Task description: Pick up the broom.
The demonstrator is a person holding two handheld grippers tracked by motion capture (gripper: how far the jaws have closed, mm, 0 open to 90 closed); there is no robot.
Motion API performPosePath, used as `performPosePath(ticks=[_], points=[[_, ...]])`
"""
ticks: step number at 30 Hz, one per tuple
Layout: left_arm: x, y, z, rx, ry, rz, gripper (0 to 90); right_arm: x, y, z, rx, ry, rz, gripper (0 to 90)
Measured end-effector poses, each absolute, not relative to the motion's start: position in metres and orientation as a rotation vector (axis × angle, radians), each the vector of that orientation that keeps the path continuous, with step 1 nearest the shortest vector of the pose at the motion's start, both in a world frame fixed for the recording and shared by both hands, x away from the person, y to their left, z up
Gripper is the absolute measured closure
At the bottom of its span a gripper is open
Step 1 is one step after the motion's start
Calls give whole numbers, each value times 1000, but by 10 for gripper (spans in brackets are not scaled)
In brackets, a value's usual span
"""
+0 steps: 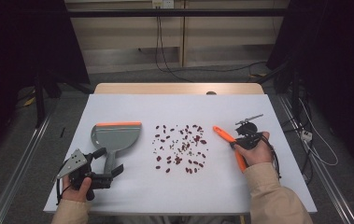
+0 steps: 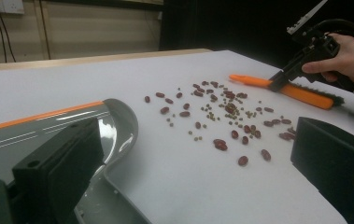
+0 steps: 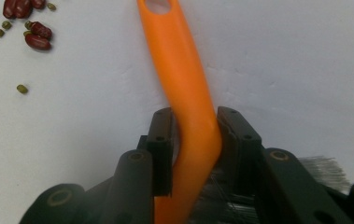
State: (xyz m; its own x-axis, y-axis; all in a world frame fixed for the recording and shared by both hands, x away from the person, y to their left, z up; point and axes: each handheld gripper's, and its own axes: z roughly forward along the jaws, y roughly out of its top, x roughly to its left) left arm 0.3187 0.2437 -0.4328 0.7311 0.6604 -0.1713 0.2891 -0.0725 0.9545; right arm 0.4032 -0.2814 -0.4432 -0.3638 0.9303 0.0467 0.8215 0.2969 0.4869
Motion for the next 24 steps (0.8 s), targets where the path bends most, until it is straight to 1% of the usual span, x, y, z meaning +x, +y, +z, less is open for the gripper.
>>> performPosePath(ticks=[15,24], points=[[318,240,-432,1659,757,365,21,405,-284,-439,1614,2325,662,697],[318,239,-430,1657,766,370,21,390,-301,-420,1593,2166,939,701]])
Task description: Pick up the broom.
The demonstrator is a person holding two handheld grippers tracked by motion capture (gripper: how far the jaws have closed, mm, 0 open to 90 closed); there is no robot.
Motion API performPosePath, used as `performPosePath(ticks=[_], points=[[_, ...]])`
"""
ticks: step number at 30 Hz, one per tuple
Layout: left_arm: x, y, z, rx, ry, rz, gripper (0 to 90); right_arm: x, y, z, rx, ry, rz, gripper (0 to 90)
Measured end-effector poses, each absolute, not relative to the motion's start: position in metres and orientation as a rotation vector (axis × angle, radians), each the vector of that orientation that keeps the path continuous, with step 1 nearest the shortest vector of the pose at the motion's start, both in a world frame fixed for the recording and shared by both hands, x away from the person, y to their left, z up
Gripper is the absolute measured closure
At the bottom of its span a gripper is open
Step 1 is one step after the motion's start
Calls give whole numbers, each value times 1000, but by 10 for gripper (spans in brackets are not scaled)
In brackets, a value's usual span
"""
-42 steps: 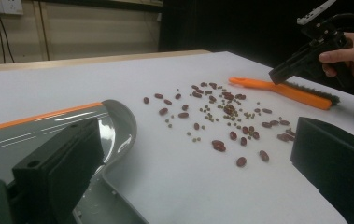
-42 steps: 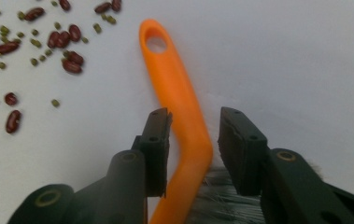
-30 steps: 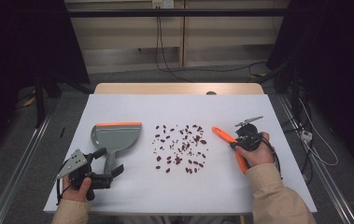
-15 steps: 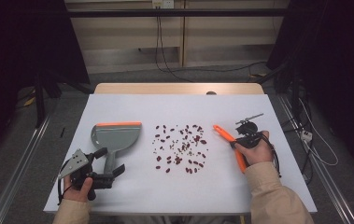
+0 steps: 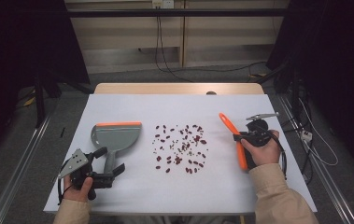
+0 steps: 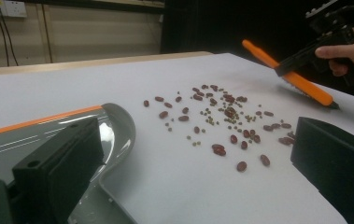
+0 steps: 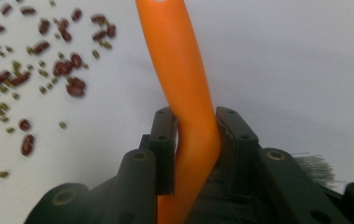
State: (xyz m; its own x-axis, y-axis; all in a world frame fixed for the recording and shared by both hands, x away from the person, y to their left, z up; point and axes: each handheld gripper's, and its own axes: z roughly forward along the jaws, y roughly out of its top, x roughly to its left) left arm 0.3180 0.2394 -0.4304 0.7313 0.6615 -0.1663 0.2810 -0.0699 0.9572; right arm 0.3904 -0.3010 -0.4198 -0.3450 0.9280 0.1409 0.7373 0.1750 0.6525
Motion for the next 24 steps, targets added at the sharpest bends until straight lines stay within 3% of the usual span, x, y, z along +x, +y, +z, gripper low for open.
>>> performPosePath(ticks=[12,24], points=[[319,218,-411,1680,755,351,23,373,-315,-398,1543,1956,1288,709],[325,181,-395,1708,684,324,23,361,-322,-392,1491,1867,1406,711]])
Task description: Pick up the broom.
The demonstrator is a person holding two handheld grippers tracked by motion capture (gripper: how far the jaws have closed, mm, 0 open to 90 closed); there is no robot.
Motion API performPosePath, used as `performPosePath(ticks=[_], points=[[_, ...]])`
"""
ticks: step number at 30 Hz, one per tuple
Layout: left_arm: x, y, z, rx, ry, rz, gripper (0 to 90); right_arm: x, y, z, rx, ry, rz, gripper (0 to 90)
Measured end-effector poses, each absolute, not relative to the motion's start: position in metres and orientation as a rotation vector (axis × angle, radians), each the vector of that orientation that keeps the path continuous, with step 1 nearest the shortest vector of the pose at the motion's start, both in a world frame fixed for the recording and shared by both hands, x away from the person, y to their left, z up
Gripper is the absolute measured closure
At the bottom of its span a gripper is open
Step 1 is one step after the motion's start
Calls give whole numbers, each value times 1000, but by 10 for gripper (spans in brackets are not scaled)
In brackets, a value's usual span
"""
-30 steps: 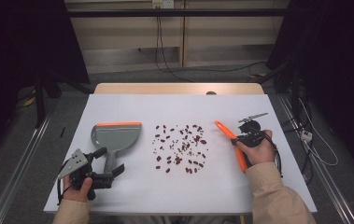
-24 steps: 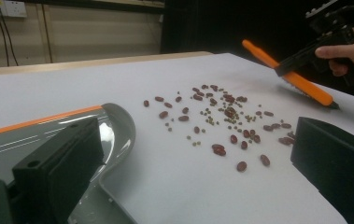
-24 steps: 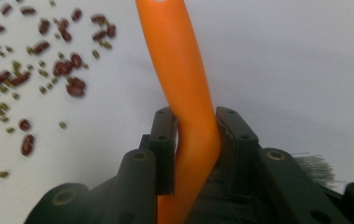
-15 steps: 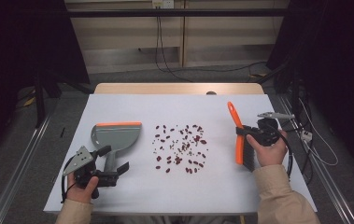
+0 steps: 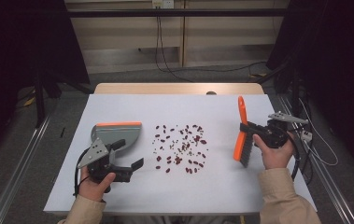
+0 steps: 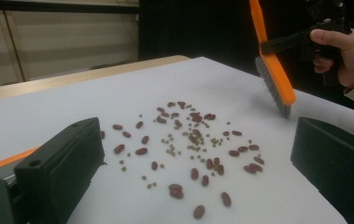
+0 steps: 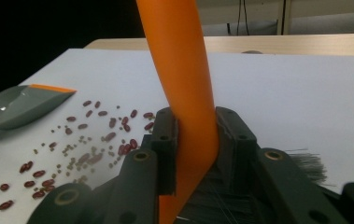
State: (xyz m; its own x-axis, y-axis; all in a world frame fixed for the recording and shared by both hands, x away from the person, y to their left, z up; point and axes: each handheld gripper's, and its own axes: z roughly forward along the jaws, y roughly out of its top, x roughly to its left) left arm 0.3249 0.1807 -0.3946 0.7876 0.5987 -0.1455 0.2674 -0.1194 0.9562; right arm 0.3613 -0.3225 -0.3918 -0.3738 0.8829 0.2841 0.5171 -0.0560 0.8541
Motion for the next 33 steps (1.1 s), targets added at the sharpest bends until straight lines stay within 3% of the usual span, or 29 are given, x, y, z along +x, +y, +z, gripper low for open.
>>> performPosePath(ticks=[22,33], points=[[352,103,-388,1764,672,205,31,371,-291,-368,1395,1860,1528,712],[363,71,-390,1799,642,158,99,380,-264,-362,1349,1892,1573,712]])
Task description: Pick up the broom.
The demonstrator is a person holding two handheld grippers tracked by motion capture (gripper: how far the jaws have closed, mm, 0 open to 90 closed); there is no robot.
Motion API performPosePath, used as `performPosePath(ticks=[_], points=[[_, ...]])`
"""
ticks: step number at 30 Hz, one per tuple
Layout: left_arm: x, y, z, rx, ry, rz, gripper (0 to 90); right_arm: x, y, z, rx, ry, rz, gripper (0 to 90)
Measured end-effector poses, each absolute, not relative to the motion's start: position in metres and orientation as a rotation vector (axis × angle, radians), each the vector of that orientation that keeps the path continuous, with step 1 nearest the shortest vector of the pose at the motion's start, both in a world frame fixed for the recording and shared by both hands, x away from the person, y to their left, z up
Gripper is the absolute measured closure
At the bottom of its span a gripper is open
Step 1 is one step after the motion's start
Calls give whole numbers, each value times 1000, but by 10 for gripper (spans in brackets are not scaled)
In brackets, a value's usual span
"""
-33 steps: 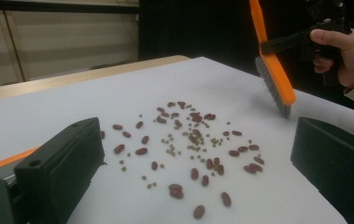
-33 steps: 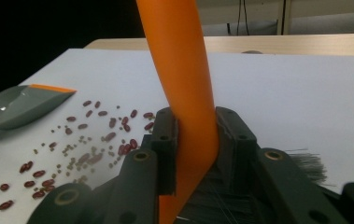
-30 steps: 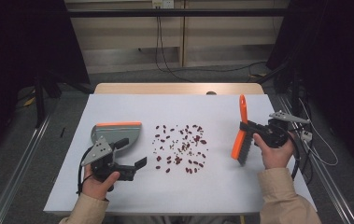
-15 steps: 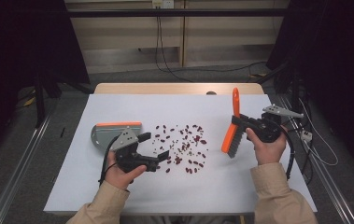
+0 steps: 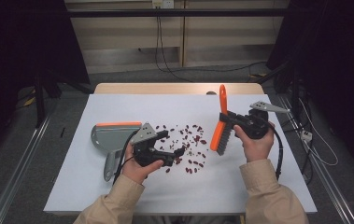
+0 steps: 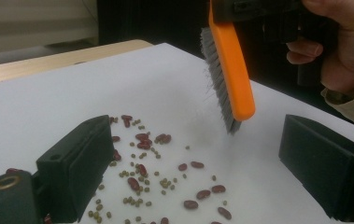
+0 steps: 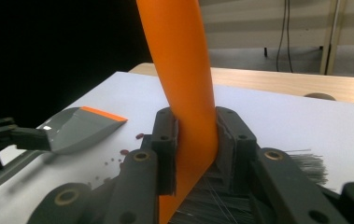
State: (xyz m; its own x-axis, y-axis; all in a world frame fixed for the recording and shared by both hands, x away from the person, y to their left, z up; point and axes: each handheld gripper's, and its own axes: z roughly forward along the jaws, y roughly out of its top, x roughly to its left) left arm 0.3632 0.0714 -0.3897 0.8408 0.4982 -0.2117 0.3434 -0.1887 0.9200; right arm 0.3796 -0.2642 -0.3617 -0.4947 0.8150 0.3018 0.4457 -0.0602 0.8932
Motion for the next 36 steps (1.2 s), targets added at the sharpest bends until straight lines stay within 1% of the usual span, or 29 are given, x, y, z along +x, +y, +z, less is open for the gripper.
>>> performPosePath(ticks=[3,10,12,14,15,18,19,22,25,27,30,36], points=[[367,68,-390,1800,643,147,108,381,-256,-359,1332,1902,1575,711],[371,56,-392,1816,648,129,162,385,-236,-355,1304,1902,1597,712],[372,51,-394,1825,645,116,203,387,-226,-353,1289,1912,1608,712],[373,45,-395,1839,648,104,232,387,-220,-352,1275,1916,1600,711],[373,43,-396,1849,650,99,232,387,-220,-352,1275,1916,1600,711],[375,37,-397,1862,646,87,280,388,-210,-350,1247,1930,1597,711],[375,36,-397,1855,647,81,322,389,-206,-349,1229,1939,1590,711],[377,32,-399,1860,646,79,361,390,-201,-350,1220,1946,1582,711],[378,28,-401,1864,645,82,426,389,-196,-350,1211,1946,1588,711],[378,27,-402,1861,648,78,528,389,-193,-350,1204,1951,1592,711],[378,25,-404,1855,660,79,656,388,-191,-350,1209,1949,1612,711],[378,32,-400,1872,740,147,705,388,-188,-350,1229,1944,1633,702]])
